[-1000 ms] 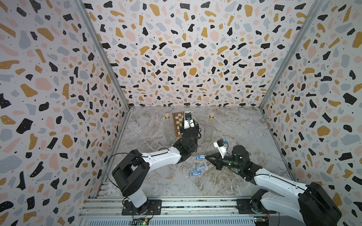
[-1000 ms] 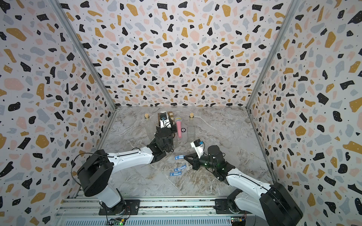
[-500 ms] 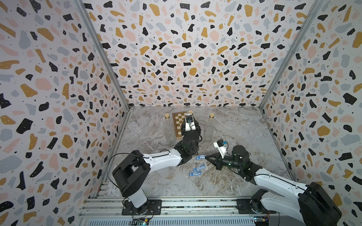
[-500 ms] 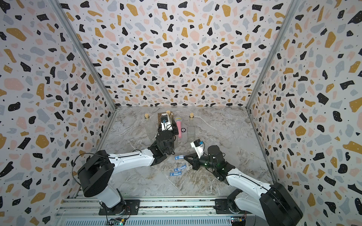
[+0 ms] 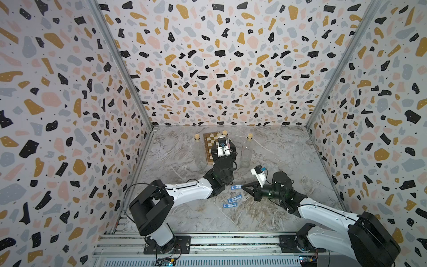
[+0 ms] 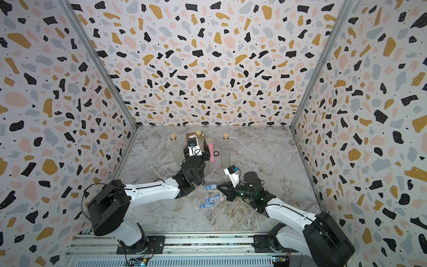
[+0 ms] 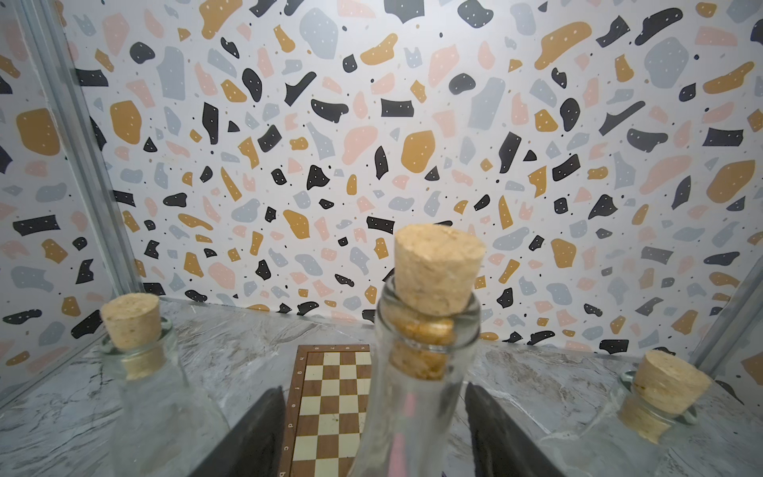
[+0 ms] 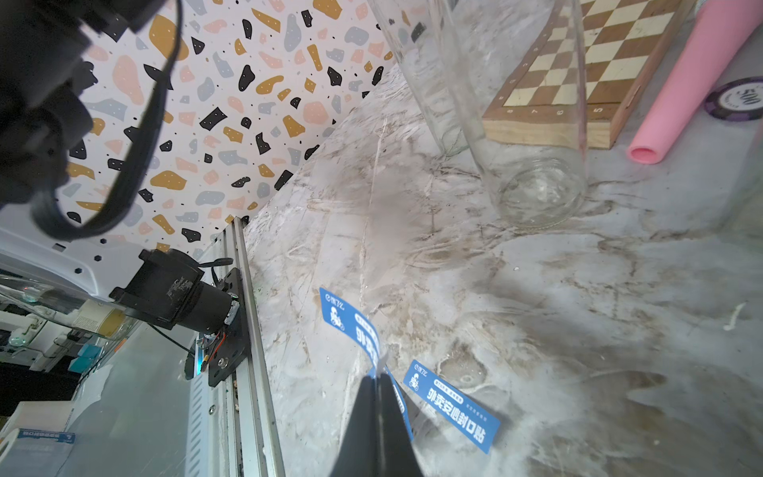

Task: Remove the label from the bottle
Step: Place the bottle at the center of the board, then place the label at the center of the board.

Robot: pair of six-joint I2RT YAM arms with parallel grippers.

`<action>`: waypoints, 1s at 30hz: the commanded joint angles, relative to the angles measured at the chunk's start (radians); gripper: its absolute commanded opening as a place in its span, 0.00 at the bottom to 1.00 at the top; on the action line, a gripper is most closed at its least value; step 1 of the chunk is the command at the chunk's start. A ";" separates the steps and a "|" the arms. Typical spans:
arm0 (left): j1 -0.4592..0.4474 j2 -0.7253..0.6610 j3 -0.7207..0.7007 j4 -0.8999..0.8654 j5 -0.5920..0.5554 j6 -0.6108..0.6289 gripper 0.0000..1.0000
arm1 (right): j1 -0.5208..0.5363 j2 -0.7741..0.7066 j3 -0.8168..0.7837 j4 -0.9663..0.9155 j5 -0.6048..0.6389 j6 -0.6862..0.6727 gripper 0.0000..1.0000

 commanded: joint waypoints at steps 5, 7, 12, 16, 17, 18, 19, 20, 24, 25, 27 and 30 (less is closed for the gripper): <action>-0.041 -0.104 -0.077 0.071 0.041 0.092 0.78 | -0.005 -0.015 0.025 -0.038 0.001 -0.002 0.00; -0.054 -0.177 -0.125 0.029 0.115 0.103 0.78 | -0.005 -0.019 0.022 -0.057 0.022 -0.004 0.00; -0.055 -0.419 -0.250 -0.221 0.351 -0.023 0.79 | -0.007 0.005 0.019 -0.054 0.021 0.009 0.00; -0.056 -0.570 -0.307 -0.429 0.482 -0.160 0.79 | -0.007 0.044 0.018 -0.031 0.013 0.026 0.00; -0.055 -0.594 -0.327 -0.455 0.516 -0.191 0.79 | -0.005 0.056 0.017 -0.025 0.011 0.032 0.00; -0.055 -0.611 -0.346 -0.468 0.550 -0.212 0.79 | -0.005 0.065 0.018 -0.018 0.010 0.038 0.00; -0.055 -0.624 -0.370 -0.468 0.590 -0.231 0.79 | -0.004 0.079 0.016 -0.009 0.009 0.045 0.00; -0.055 -0.632 -0.392 -0.463 0.633 -0.243 0.78 | -0.001 0.090 0.017 0.000 0.007 0.051 0.00; -0.055 -0.637 -0.445 -0.453 0.733 -0.285 0.77 | 0.011 0.135 0.028 0.009 0.010 0.055 0.01; -0.055 -0.635 -0.456 -0.455 0.749 -0.292 0.76 | 0.012 0.146 0.032 0.010 0.010 0.055 0.02; -0.055 -0.637 -0.477 -0.472 0.759 -0.309 0.77 | 0.017 0.166 0.034 0.015 0.013 0.057 0.02; -0.055 -0.642 -0.515 -0.487 0.763 -0.340 0.76 | 0.019 0.197 0.040 0.030 0.013 0.060 0.02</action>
